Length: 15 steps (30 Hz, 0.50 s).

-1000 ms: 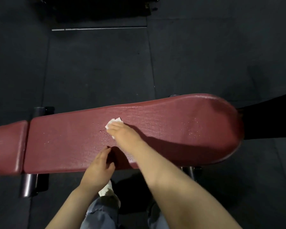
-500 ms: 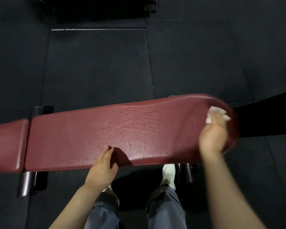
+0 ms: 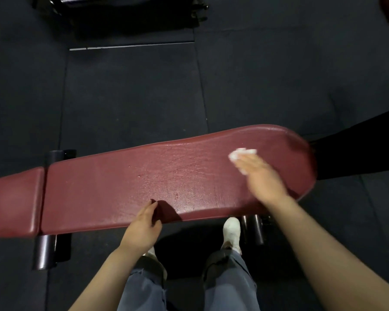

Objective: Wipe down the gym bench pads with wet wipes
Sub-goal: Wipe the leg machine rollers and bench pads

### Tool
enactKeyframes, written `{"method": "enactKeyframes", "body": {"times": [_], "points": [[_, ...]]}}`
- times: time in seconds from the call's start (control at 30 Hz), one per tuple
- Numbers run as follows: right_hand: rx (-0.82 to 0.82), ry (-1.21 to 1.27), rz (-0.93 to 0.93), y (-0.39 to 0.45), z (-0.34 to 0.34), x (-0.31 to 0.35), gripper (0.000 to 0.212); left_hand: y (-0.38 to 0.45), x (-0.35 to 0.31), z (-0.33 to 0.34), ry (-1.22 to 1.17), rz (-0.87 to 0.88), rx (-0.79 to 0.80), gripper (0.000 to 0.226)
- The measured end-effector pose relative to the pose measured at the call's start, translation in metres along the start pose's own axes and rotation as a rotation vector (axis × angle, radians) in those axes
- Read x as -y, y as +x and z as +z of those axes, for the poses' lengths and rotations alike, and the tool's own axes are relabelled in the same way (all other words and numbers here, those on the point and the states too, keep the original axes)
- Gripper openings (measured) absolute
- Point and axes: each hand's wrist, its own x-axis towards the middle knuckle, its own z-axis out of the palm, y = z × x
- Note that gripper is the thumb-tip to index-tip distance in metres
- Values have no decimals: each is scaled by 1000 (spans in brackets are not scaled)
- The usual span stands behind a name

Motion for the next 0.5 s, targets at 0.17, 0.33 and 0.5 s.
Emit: {"method": "enactKeyframes", "body": {"times": [0.17,0.33,0.5], "points": [[-505,-67,528,-69,-23,-41,40,1,-7,6,51,-21,-8,62],[-110,-168,154,-19,92,93,54,-3,-1,5,-43,-2,-13,61],[299,-171,-355,-8,156,155,45,-7,17,-6,-9,-23,-13,65]]}}
